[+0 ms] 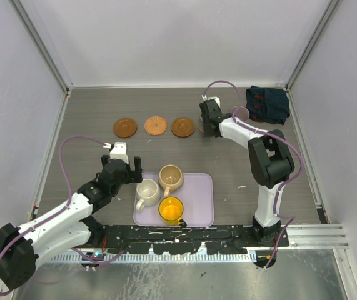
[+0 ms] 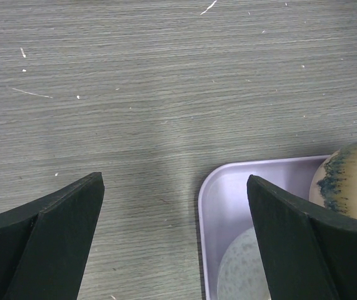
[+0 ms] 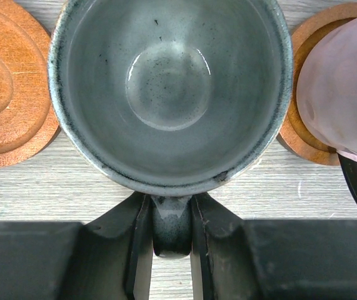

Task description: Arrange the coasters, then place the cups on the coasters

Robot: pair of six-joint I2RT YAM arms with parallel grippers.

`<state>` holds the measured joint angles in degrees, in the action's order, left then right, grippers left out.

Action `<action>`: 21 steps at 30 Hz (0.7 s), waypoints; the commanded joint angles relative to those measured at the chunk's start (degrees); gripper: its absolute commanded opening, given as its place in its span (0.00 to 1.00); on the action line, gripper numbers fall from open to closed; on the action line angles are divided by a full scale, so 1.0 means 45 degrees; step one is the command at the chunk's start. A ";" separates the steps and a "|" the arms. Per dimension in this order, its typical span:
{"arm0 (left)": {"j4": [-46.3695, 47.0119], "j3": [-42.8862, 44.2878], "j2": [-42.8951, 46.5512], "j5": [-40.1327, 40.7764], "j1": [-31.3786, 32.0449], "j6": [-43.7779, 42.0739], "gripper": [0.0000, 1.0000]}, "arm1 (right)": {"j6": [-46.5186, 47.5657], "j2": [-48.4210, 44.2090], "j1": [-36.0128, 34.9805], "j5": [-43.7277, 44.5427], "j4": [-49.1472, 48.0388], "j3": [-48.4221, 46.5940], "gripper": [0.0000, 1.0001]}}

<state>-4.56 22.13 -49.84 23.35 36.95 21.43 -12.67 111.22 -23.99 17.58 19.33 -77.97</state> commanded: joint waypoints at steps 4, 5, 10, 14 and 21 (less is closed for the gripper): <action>0.0407 0.0002 0.0065 0.0147 -0.0048 -0.0036 0.98 | -0.0339 0.0051 0.0069 0.0968 -0.0210 -0.0104 0.17; 0.0407 -0.0016 0.0061 0.0150 -0.0047 -0.0019 0.98 | -0.0348 0.0050 0.0073 0.0913 -0.0228 -0.0069 0.17; 0.0444 -0.0054 0.0069 0.0146 -0.0057 0.0020 0.98 | -0.0368 -0.0069 0.0075 0.0700 -0.0410 0.0069 0.39; 0.0446 -0.0063 -0.0018 0.0130 -0.0047 0.0061 0.98 | -0.0435 -0.0174 0.0061 0.0677 -0.0468 0.0062 0.56; 0.0427 -0.0094 0.0036 0.0118 -0.0052 0.0101 0.98 | -0.0514 -0.0381 0.0061 0.0721 -0.0564 0.0198 0.63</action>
<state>-4.56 21.67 -50.06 23.27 36.95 21.61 -14.00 111.31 -23.77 19.49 19.22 -77.34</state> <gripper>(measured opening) 0.983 0.616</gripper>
